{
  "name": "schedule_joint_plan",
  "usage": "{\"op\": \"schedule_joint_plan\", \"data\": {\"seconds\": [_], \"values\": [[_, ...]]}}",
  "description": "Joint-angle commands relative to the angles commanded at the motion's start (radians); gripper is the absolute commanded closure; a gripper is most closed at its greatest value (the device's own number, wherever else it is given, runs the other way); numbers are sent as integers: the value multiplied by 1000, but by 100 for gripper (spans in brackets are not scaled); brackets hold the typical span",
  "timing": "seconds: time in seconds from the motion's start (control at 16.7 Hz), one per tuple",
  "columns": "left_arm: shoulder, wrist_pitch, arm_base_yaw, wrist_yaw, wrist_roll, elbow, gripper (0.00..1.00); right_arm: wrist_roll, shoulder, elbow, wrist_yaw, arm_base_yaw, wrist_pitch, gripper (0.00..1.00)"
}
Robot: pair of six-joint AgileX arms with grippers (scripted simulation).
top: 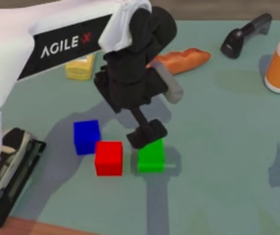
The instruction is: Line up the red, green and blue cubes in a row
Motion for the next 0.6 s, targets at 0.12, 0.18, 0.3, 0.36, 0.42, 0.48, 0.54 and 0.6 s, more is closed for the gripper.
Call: {"op": "schedule_joint_plan", "data": {"seconds": [0.12,0.18,0.3,0.36,0.42,0.48,0.54,0.6], "values": [[-10,9,37,1,-168,-24,0,0,0,0,0,0,0,0],[-15,13,57,2,-259,-38,0,0,0,0,0,0,0,0],[-24,21,97,3,-450,-66,0,0,0,0,0,0,0,0],[-29,25,116,4,-544,-80,0,0,0,0,0,0,0,0],[-35,30,135,5,-634,-93,0,0,0,0,0,0,0,0],[-41,36,153,5,-716,-105,0,0,0,0,0,0,0,0],[-49,42,170,5,-789,-117,0,0,0,0,0,0,0,0],[-57,48,186,5,-852,-127,0,0,0,0,0,0,0,0]]}}
